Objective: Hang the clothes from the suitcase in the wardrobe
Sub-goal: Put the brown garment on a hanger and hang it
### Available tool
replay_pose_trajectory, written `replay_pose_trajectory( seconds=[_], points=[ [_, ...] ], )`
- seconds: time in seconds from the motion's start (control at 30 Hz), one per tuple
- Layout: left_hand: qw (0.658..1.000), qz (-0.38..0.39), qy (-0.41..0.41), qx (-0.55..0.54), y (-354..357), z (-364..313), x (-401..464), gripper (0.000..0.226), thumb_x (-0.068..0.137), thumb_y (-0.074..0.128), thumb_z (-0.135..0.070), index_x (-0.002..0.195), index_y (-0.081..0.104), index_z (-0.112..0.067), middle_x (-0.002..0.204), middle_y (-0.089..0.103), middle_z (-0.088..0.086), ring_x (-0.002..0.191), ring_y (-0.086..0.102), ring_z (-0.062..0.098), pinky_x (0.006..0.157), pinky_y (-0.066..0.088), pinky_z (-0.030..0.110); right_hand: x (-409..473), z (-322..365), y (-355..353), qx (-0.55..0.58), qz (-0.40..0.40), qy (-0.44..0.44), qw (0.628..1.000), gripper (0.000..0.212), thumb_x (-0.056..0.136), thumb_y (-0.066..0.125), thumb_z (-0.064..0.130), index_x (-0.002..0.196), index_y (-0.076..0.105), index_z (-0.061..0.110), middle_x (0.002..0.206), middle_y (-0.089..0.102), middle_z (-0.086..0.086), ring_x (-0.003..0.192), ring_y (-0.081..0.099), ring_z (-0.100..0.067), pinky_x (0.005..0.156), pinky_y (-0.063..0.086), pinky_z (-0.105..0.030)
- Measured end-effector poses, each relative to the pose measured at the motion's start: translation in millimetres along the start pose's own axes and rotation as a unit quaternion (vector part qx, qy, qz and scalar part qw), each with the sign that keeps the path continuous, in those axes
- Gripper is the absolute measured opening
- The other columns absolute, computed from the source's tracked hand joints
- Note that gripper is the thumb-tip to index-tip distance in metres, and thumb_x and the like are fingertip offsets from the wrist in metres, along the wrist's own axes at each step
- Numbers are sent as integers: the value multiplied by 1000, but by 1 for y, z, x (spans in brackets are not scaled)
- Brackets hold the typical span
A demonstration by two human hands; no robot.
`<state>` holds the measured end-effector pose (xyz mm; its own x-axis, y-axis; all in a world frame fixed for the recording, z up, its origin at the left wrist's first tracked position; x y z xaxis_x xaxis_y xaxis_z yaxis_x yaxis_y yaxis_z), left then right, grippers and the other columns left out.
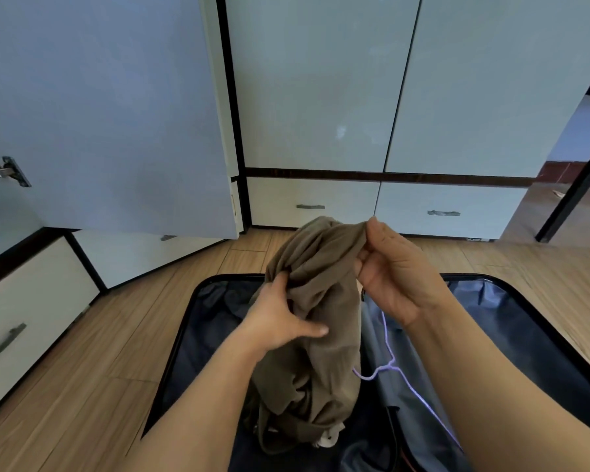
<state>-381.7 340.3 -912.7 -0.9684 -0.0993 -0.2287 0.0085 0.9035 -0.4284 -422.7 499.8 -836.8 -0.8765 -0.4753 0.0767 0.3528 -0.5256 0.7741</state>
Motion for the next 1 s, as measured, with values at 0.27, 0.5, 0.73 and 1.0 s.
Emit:
replay_pose_trajectory(
  seconds=[0.27, 0.5, 0.73, 1.0],
  points=[
    [833, 140, -25, -535, 1, -33, -12, 45, 82, 60, -7, 127, 57, -9, 125, 63, 17, 110, 63, 31, 89, 53, 50, -1, -11, 2, -72, 3, 65, 995, 26, 70, 69, 29, 75, 70, 3, 83, 70, -13, 79, 68, -21, 77, 58, -33],
    [896, -80, -56, -432, -15, -20, 2, 54, 78, 57, 20, 128, 51, 1, 116, 62, 18, 104, 63, 32, 89, 54, 44, -1, -17, -44, -725, -170, 69, 664, 29, 74, 79, 37, 65, 62, 16, 66, 62, 0, 67, 56, -15, 67, 48, -31],
    [902, -37, -72, -423, -6, -30, -6, 56, 67, 75, -2, 120, 59, 1, 108, 69, 18, 89, 69, 27, 69, 59, 35, -9, -42, -31, -628, -13, 124, 768, 36, 69, 79, 49, 96, 66, 30, 94, 67, 13, 89, 62, -1, 81, 50, -21],
    [991, -85, -86, 50, -21, 1, -1, 42, 75, 80, -21, 112, 60, -24, 104, 63, 0, 93, 62, 21, 79, 56, 38, 5, -19, -52, -366, -341, 36, 865, 14, 97, 52, 16, 91, 65, 13, 99, 67, -15, 81, 57, -24, 66, 46, -31]
  ],
)
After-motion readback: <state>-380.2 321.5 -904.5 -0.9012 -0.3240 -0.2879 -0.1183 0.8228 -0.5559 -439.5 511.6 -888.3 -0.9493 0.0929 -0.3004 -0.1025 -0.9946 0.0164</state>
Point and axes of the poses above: each hand's wrist, its own x-axis towards the middle knuckle, its own y-axis out of the palm, z = x × y, the point moved 3 cm from there along x, towards the middle knuckle
